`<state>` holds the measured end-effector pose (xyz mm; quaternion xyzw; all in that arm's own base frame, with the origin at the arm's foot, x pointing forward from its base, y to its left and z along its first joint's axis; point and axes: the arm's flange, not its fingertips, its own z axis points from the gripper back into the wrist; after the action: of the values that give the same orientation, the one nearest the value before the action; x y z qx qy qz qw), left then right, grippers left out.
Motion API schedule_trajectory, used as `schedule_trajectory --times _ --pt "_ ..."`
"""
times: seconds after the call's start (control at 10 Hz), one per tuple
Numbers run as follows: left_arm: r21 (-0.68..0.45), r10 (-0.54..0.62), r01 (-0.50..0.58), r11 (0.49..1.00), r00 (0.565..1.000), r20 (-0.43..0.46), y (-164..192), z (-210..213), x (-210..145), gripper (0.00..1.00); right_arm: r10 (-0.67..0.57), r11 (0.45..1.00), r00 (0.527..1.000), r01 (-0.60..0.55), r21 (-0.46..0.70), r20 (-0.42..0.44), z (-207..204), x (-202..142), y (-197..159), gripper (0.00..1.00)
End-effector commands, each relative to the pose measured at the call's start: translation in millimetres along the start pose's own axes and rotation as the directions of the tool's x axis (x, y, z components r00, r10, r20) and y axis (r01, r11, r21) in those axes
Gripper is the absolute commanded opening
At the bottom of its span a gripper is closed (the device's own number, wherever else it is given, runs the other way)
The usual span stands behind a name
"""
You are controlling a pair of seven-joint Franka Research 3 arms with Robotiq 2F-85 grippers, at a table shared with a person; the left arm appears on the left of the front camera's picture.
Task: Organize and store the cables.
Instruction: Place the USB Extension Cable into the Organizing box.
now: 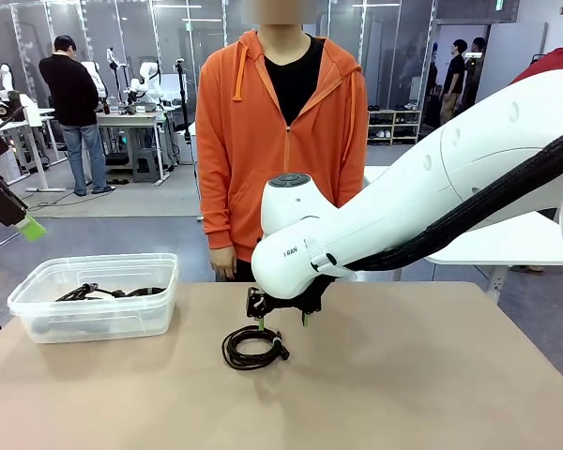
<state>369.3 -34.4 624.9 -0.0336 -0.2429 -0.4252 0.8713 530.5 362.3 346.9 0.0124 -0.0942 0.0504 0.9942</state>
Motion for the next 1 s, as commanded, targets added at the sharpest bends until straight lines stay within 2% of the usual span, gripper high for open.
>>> schedule_trajectory --times 0.0,0.3,0.4,0.6,0.7,0.9 --pt "0.021 0.017 -0.017 1.000 1.000 -0.008 0.8 1.4 3.1 1.00 -0.007 1.000 1.000 0.006 0.004 0.006 -0.8 1.1 -1.1 1.00" --pt "0.021 0.017 -0.017 1.000 1.000 -0.008 0.8 1.4 3.1 1.00 0.000 1.000 1.000 0.000 0.000 0.000 0.0 0.2 -0.2 1.00" --pt "0.021 0.017 -0.017 1.000 1.000 -0.008 0.8 1.4 3.1 1.00 0.033 0.999 0.999 -0.034 0.021 0.015 19.1 2.3 -9.1 1.00" --pt "0.021 0.017 -0.017 1.000 1.000 -0.008 0.8 1.4 3.1 1.00 0.176 0.984 0.984 -0.176 0.001 0.007 59.3 -0.6 -34.3 1.00" --pt "0.021 0.017 -0.017 1.000 1.000 -0.008 0.8 1.4 3.1 1.00 0.227 0.967 0.973 -0.231 0.105 0.043 89.7 -2.7 -54.3 1.00" --pt "0.021 0.017 -0.017 1.000 1.000 -0.008 0.8 1.4 3.1 1.00 0.327 0.919 0.945 -0.323 0.224 0.022 127.2 -12.1 -94.0 1.00"
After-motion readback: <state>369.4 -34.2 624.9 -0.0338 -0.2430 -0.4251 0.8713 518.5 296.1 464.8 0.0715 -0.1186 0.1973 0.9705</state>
